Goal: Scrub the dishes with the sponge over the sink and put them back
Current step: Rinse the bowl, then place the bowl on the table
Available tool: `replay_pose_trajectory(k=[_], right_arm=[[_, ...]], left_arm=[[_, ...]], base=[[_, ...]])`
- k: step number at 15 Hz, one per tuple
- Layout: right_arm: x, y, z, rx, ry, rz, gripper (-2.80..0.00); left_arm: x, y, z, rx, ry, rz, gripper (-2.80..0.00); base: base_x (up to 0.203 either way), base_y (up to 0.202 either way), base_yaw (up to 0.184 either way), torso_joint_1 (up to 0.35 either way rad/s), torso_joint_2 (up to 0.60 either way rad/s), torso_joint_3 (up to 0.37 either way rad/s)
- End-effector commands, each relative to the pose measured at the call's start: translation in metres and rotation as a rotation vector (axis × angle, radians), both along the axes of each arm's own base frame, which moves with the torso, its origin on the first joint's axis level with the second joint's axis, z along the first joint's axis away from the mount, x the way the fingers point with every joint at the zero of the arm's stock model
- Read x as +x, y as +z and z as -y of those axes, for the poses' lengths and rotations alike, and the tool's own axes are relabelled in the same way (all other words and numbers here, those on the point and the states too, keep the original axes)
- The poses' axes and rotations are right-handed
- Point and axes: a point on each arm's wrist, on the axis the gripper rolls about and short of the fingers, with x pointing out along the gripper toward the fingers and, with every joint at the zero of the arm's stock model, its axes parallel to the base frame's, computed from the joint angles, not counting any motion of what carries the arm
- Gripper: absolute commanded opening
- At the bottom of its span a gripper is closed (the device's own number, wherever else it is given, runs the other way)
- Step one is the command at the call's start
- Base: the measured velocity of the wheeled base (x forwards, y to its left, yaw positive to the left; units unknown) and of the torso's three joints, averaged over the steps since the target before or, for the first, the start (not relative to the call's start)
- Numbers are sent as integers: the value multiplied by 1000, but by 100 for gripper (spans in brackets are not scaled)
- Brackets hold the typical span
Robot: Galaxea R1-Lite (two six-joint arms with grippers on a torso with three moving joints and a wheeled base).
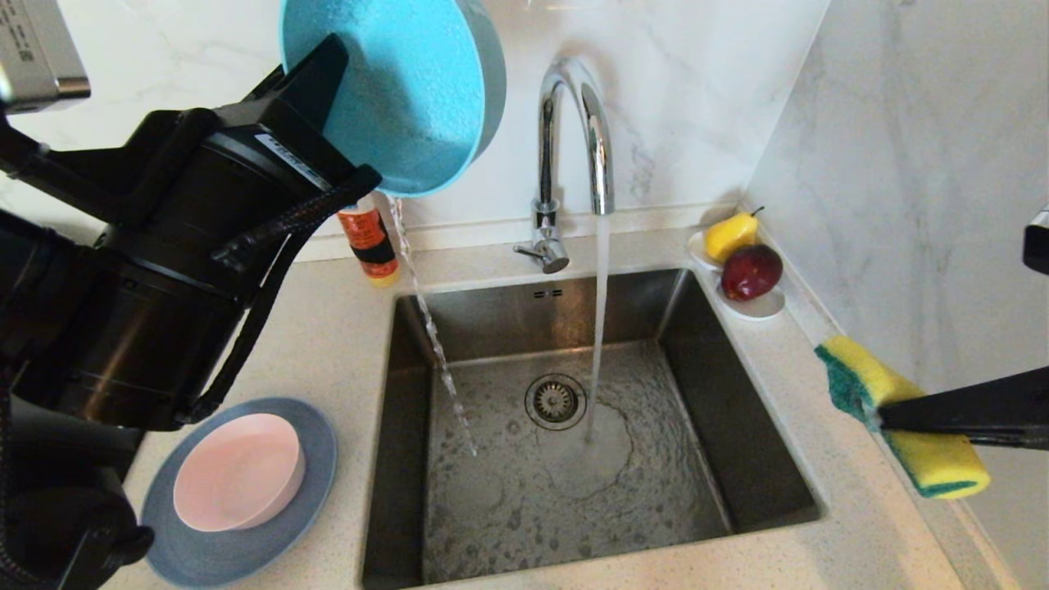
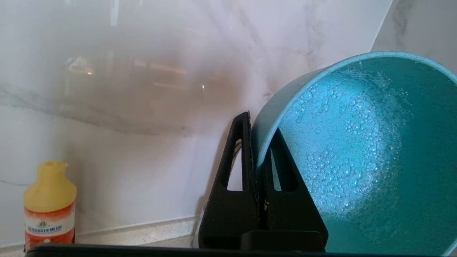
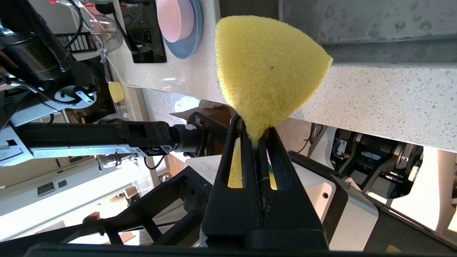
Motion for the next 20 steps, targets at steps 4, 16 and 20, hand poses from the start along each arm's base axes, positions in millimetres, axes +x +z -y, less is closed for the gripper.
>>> replay_pose_trajectory(k=[4, 16, 20], right_arm=[[-11, 7, 7, 17, -21, 37, -280], [-12, 4, 12, 8, -49, 41, -280], [-7, -2, 10, 4, -37, 14, -280]], left_arm=[[27, -29, -9, 135, 60, -326, -280], [44, -14, -178, -226, 642, -1206, -280], [39, -39, -235, -390, 824, -1308, -280]], base=[[0, 0, 0, 0, 0, 0], [0, 0, 0, 0, 0, 0], [0, 0, 0, 0, 0, 0]])
